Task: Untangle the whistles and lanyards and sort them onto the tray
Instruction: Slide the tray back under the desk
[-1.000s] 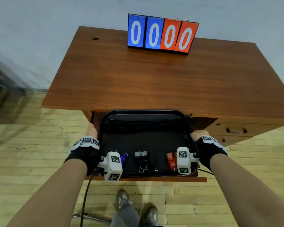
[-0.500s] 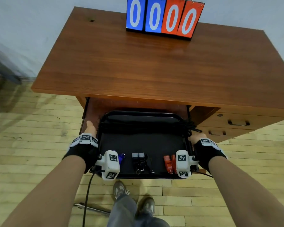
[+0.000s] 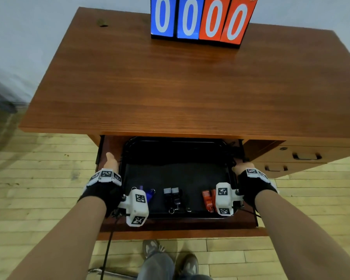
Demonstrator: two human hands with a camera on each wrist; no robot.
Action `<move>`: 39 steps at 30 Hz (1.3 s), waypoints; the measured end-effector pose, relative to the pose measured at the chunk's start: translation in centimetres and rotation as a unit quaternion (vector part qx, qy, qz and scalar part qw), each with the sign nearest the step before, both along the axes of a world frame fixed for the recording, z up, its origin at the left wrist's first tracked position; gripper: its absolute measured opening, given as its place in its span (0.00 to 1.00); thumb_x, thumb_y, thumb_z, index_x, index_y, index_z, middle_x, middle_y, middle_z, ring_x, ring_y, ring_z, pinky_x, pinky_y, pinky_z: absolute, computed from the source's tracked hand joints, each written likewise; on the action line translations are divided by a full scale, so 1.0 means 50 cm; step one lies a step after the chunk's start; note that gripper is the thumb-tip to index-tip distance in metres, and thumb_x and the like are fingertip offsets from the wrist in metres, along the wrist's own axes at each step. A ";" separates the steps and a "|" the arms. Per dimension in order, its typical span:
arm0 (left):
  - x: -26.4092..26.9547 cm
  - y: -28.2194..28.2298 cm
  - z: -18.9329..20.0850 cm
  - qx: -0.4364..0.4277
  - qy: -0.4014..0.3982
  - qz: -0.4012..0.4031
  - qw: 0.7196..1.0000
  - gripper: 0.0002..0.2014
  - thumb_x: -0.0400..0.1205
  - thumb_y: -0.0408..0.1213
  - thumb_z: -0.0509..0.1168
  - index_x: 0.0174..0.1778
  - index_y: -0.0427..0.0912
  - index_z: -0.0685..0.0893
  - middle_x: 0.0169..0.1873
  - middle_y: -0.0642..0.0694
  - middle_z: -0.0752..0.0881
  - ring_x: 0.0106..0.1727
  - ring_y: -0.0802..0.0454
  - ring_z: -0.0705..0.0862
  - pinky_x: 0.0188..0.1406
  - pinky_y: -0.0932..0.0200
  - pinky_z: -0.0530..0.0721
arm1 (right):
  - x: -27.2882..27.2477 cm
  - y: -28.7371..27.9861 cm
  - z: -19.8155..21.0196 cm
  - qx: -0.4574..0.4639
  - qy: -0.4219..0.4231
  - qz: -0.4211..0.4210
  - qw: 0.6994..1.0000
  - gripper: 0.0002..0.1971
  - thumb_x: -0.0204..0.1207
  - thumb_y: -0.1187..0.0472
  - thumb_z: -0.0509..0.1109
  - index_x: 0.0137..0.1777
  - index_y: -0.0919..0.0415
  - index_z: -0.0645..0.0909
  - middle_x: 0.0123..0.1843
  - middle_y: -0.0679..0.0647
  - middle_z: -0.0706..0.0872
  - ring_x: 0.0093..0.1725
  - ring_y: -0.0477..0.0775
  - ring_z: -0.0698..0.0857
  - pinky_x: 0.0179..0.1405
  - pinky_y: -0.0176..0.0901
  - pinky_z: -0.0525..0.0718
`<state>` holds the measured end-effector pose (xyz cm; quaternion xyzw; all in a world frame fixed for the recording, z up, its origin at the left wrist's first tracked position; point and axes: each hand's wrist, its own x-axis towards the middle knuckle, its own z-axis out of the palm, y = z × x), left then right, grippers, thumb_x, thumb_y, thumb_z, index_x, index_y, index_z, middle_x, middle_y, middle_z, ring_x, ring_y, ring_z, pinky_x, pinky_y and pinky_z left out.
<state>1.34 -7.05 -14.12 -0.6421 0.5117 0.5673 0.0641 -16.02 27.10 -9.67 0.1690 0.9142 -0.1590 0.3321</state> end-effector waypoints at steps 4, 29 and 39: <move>0.009 -0.034 -0.045 -0.003 -0.017 -0.006 1.000 0.46 0.73 0.66 0.40 0.65 0.30 0.79 0.61 0.26 0.82 0.68 0.31 0.76 0.74 0.39 0.66 | -0.004 -0.022 -0.006 -0.004 0.010 0.043 0.999 0.11 0.82 0.64 0.58 0.60 0.64 0.78 0.57 0.65 0.81 0.57 0.65 0.80 0.47 0.44 0.73; 0.118 0.230 0.130 0.053 0.137 0.175 0.974 0.22 0.88 0.45 0.44 0.34 0.41 0.75 0.26 0.47 0.82 0.32 0.55 0.74 0.31 0.64 0.73 | 0.206 0.021 0.054 -0.352 -0.026 -0.350 0.868 0.14 0.82 0.68 0.59 0.64 0.73 0.76 0.46 0.62 0.83 0.47 0.62 0.84 0.51 0.48 0.82; 0.236 0.339 0.093 0.203 0.033 0.108 0.973 0.26 0.87 0.50 0.44 0.50 0.32 0.79 0.46 0.38 0.82 0.38 0.43 0.80 0.31 0.50 0.76 | 0.324 0.069 0.040 -0.257 -0.199 -0.275 0.905 0.24 0.86 0.51 0.51 0.38 0.68 0.76 0.38 0.62 0.80 0.34 0.56 0.77 0.29 0.44 0.73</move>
